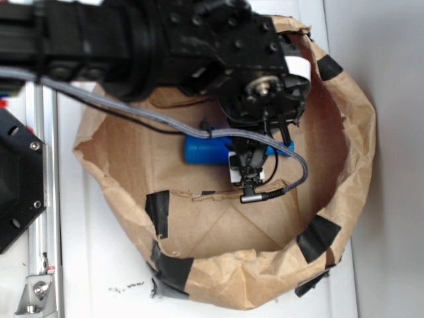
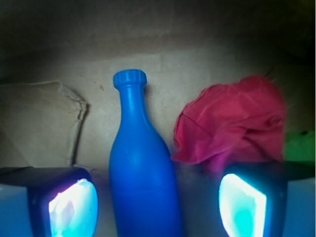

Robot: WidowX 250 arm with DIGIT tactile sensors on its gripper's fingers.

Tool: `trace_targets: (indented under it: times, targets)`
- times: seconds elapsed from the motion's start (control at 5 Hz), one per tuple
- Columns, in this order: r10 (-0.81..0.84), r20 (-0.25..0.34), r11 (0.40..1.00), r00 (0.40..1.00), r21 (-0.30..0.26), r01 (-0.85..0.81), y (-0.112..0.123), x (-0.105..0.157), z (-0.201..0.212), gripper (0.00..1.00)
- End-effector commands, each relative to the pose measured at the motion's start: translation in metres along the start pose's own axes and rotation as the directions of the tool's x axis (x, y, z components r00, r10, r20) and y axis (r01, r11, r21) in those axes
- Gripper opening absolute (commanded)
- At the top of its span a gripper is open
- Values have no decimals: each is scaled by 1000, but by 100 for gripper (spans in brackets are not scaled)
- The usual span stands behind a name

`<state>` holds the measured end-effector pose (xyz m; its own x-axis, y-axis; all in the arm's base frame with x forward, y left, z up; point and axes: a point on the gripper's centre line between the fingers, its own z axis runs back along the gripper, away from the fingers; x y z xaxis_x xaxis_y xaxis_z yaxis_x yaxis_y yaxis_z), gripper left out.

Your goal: Grab the blue bottle.

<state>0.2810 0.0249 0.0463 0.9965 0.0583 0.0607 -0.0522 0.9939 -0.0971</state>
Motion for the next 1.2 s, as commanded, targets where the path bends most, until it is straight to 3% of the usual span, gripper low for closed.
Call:
trace_targets:
  times: [0.0, 0.4, 0.6, 1.0]
  targets:
    - [-35, -8, 999, 999, 14, 35, -9, -20, -28, 100]
    - [-46, -13, 999, 999, 7, 46, -8, -19, -28, 100]
    - [-40, 1, 999, 999, -5, 40, -8, -19, -28, 0]
    - [-77, 10, 997, 997, -3, 77, -6, -19, -8, 0]
